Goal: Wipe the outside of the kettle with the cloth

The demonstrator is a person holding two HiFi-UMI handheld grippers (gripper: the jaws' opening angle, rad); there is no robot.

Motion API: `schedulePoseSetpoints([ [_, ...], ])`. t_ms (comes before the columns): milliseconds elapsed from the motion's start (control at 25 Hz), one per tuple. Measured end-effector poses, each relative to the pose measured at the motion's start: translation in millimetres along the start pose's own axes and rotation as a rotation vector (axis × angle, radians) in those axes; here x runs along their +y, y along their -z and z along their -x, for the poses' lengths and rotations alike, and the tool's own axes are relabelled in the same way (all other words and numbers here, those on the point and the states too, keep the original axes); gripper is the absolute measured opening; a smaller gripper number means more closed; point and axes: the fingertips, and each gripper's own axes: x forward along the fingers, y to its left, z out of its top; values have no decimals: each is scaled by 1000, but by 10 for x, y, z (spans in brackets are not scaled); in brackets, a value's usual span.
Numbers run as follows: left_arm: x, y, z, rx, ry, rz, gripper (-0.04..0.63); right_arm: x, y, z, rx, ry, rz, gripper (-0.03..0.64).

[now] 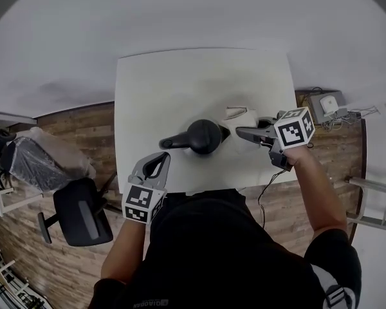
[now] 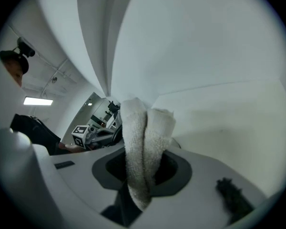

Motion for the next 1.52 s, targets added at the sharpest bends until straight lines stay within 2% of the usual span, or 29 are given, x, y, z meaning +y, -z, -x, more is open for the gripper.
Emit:
schedulePoseSetpoints([
  [160,14,31,-29,-3,22,-4,8,205,-188,130,15,-20,104,98],
  [240,40,37,-25,-5,31,-17,8,25,-359,199,-2,8,124,98],
  [320,67,40,-23,-5,37,-23,8,-347,-451,115,30,70,123,98],
  [440,78,78,-27,-2,42,-26,8,-893,-274,-307,203,127,123,98],
  [600,37,119,-48,0,47,-38,8,-1339,81,-895,491,109,94,98],
  [720,58,146,-44,-5,42,-19,8,-1422,116,-1172,585,84,52,98],
  [880,87,163,-55,-8,45,-5,8,-1378,89,-1317,561,40,-51,98],
  [960,110,173,-71,-6,51,4,8,-1339,81,-1337,557,29,-57,98],
  [1240,86,175,-88,-15,75,19,8,-942,-70,-1198,603,24,133,98],
  [1360,73,187,-67,-9,82,5,8,-634,-232,-1082,583,-1,239,98],
  [1520,80,197,-41,-9,78,-1,8,-300,-357,-907,586,-28,317,98],
])
